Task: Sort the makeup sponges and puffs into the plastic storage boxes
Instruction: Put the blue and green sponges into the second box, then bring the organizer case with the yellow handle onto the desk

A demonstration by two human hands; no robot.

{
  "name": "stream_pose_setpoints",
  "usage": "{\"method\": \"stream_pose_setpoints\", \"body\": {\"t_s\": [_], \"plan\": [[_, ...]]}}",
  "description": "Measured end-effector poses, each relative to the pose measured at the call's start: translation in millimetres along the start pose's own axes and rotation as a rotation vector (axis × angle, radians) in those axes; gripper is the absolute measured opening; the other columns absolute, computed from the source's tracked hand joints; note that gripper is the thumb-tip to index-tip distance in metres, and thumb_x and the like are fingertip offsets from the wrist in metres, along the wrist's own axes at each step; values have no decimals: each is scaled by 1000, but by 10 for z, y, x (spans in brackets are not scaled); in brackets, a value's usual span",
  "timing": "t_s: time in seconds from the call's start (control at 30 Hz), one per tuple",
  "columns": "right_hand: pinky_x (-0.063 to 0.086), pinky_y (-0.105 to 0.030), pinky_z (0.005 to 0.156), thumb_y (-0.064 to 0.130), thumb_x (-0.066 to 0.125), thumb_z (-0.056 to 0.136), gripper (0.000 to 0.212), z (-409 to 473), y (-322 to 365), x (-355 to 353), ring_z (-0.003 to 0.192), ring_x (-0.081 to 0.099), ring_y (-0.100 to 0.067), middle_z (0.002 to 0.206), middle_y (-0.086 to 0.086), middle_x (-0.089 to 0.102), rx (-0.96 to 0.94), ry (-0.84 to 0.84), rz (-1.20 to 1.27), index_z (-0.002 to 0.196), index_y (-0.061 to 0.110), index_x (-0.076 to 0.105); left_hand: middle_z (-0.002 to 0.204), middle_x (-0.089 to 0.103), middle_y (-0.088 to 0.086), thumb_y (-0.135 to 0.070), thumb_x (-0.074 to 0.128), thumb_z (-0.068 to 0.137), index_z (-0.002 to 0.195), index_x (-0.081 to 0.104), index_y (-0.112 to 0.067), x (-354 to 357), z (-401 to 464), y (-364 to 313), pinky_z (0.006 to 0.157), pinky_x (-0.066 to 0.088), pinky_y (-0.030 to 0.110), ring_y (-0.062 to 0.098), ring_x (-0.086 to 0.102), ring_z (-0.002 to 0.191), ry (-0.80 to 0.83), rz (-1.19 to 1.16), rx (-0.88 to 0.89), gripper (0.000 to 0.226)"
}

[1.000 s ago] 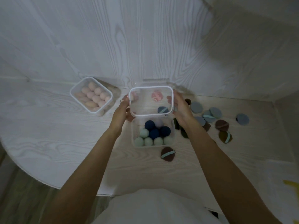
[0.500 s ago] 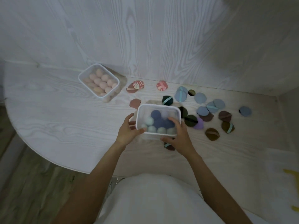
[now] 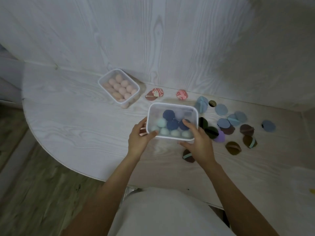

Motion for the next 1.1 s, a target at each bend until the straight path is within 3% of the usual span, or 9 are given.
{"method": "stream_pose_setpoints", "body": {"t_s": [0.13, 0.3, 0.4, 0.5, 0.63, 0.73, 0.8, 0.9, 1.1], "plan": [[48, -31, 83, 31, 79, 72, 72, 211, 392, 319, 103, 56, -20, 117, -8, 59, 43, 8, 153, 135, 32, 44, 109, 63, -3, -18, 74, 77, 115, 61, -21, -563, 117, -305, 82, 51, 23, 4, 60, 92, -143, -90, 82, 40], [48, -35, 92, 23, 73, 79, 73, 856, 1090, 833, 115, 49, -21, 131, -8, 46, -12, 117, 268, 140, 32, 33, 113, 59, -10, -14, 74, 78, 122, 51, -21, -1269, 548, -653, 74, 45, 8, 0, 55, 99, -203, -97, 203, 50], [46, -43, 96, 26, 68, 83, 71, 1328, 1343, 1178, 123, 43, -24, 141, -9, 39, -3, 200, 224, 141, 33, 29, 121, 55, -10, -18, 79, 71, 129, 47, -25, -1516, 1027, -718, 81, 43, 15, 5, 53, 104, -153, -23, 161, 67], [39, -29, 96, 24, 65, 86, 70, 1600, 1412, 1430, 124, 44, -28, 140, -14, 41, 70, 273, 212, 145, 25, 27, 124, 56, -4, -33, 78, 60, 131, 46, -21, -1637, 1448, -701, 89, 46, 29, 14, 55, 108, -117, 78, 127, 79], [38, -25, 93, 14, 67, 84, 62, 1742, 1471, 1437, 123, 45, -25, 137, -11, 46, 93, 235, 316, 139, 18, 39, 137, 49, 11, -31, 76, 74, 141, 35, -9, -1720, 1771, -712, 102, 40, 40, 26, 49, 123, -144, 272, 96, 81], [44, -40, 97, 13, 66, 84, 38, 1561, 1331, 1190, 115, 49, -21, 119, 0, 53, 73, 113, 336, 120, 20, 59, 139, 45, 12, -29, 67, 84, 138, 39, -10, -1725, 1492, -959, 102, 35, 36, 29, 41, 127, -297, 469, 299, 64], [49, -36, 88, 11, 64, 86, 21, 1280, 1210, 914, 108, 54, -13, 110, 7, 57, 81, 44, 385, 105, 20, 66, 134, 50, 8, -30, 61, 88, 133, 45, -14, -1613, 1159, -1107, 96, 36, 32, 25, 43, 122, -346, 475, 440, 51], [47, -16, 83, 10, 60, 89, 16, 719, 993, 526, 94, 60, 0, 100, 12, 66, 78, 52, 362, 98, 21, 67, 114, 61, -4, -29, 59, 89, 124, 53, -22, -1086, 771, -1118, 83, 39, 22, 11, 53, 102, -122, 484, 528, 37], [50, -28, 82, 26, 56, 92, 20, -605, -197, -10, 89, 60, -8, 103, 8, 65, 357, 179, 45, 111, 27, 62, 102, 65, -14, -40, 54, 90, 124, 52, -31, 627, 19, -575, 80, 46, 22, 4, 58, 94, 595, 938, 614, 35]]}}
Point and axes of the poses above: each hand's wrist, its own z-axis towards the middle knuckle, its own x-axis out of the palm, y = z × x, the point moved 10 cm from there along z, towards the middle knuckle
